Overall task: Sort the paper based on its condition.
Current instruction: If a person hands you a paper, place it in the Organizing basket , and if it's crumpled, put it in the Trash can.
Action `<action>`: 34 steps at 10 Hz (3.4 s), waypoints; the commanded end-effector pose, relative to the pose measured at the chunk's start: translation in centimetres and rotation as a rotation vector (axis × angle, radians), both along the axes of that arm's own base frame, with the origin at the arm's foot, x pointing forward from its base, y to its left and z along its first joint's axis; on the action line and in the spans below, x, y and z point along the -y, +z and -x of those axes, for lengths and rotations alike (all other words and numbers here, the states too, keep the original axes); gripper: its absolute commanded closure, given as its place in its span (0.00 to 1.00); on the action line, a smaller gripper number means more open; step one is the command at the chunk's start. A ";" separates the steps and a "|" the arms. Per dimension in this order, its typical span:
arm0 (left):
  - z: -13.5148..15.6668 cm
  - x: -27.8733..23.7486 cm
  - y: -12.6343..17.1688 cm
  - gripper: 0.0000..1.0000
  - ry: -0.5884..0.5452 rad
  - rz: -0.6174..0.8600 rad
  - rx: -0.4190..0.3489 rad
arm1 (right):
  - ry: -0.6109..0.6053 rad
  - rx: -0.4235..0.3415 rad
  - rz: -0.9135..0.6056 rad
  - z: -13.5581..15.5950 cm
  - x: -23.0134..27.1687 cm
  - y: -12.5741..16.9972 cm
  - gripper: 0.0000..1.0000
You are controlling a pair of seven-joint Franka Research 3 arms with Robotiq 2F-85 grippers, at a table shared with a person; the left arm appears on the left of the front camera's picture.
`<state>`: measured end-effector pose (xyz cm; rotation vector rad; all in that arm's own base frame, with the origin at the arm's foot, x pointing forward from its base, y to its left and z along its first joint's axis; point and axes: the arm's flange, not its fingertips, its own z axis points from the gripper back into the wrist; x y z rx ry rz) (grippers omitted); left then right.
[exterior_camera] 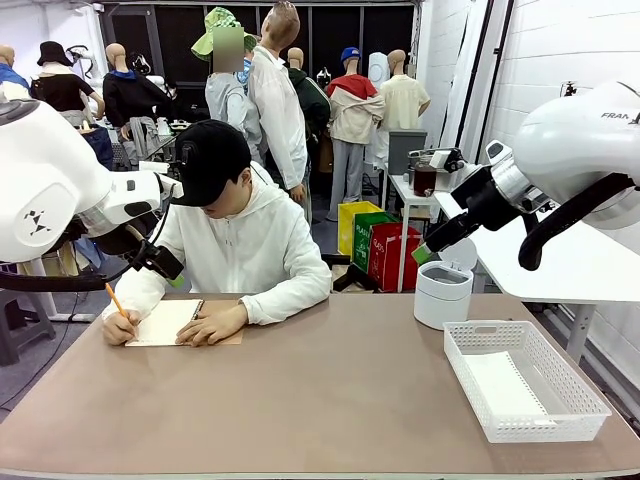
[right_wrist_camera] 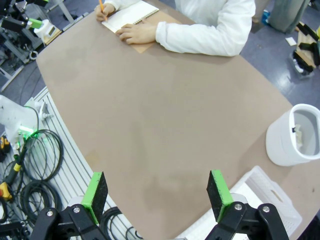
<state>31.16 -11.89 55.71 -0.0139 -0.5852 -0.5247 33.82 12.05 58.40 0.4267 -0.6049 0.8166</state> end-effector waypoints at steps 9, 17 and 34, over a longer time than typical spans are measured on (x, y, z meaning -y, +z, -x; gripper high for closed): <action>0.0 -0.1 0.0 0.00 0.000 0.009 0.002 | -0.019 0.004 -0.002 0.0 -0.3 0.0 0.00; 0.0 -0.1 0.0 0.00 0.000 0.009 0.002 | -0.019 0.004 -0.002 0.0 -0.3 0.0 0.00; 0.0 -0.1 0.0 0.00 0.000 0.009 0.002 | -0.019 0.004 -0.002 0.0 -0.3 0.0 0.00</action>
